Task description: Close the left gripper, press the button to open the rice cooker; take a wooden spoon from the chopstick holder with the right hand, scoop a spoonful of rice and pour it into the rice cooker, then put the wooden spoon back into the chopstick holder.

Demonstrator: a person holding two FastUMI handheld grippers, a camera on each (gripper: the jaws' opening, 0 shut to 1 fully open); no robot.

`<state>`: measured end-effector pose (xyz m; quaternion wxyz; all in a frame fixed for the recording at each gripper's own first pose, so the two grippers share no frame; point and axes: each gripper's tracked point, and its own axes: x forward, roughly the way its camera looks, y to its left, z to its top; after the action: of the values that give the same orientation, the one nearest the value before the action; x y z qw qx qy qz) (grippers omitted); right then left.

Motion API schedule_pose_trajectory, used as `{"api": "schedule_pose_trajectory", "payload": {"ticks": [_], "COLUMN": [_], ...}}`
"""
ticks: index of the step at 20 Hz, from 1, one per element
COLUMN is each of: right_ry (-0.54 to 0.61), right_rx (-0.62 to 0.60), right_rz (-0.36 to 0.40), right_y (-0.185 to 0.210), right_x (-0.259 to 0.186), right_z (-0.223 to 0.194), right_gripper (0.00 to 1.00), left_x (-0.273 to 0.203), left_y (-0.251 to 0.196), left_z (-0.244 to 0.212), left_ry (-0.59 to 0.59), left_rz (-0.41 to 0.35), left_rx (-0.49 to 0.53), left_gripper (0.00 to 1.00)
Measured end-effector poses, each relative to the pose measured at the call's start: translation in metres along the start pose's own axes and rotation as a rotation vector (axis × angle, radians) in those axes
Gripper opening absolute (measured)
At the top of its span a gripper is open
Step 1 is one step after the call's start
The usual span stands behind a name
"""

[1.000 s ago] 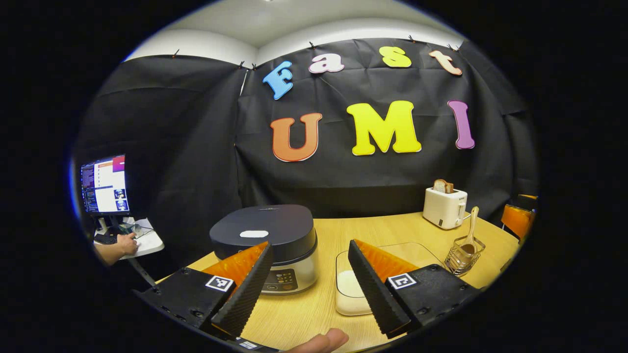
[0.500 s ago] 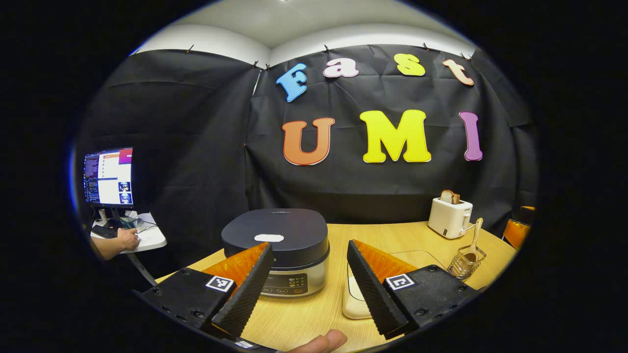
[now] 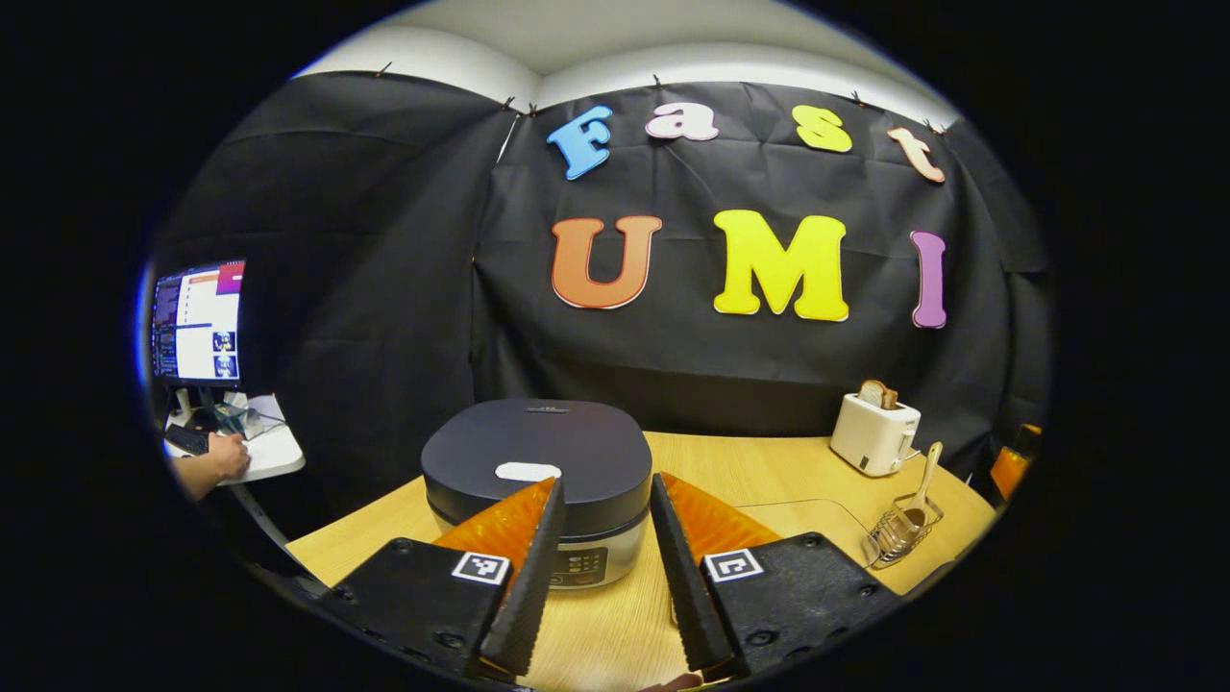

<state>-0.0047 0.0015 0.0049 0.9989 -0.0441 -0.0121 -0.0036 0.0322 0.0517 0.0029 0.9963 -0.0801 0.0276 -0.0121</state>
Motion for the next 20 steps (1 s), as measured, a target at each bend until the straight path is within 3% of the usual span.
{"api": "schedule_pose_trajectory", "payload": {"ticks": [3,6,8,9,12,20], "right_ry": [0.000,-0.009,-0.012,-0.012,-0.010,-0.001], "right_rx": [-0.014,-0.019,-0.017,-0.018,-0.017,-0.018], "right_rz": [-0.007,-0.011,-0.013,-0.014,-0.032,-0.030], "right_y": [0.000,-0.001,-0.001,-0.002,-0.007,-0.008], "right_x": [-0.001,-0.001,-0.002,-0.002,-0.001,0.001], "right_z": [0.000,0.001,0.002,0.002,0.003,0.000], "right_gripper": [0.96,0.95,0.95,0.95,0.95,0.96], "left_x": [0.014,0.028,0.038,0.043,0.055,0.063], "left_y": [0.016,0.032,0.044,0.048,0.052,0.052], "left_z": [0.006,0.006,0.002,-0.001,-0.012,-0.021], "left_ry": [0.057,0.125,0.174,0.208,0.275,0.311], "left_rz": [-0.004,-0.011,0.004,0.007,0.014,0.026], "left_rx": [-0.057,-0.120,-0.141,-0.143,-0.124,-0.029], "left_gripper": [0.43,0.17,0.10,0.00,0.03,0.03]}}
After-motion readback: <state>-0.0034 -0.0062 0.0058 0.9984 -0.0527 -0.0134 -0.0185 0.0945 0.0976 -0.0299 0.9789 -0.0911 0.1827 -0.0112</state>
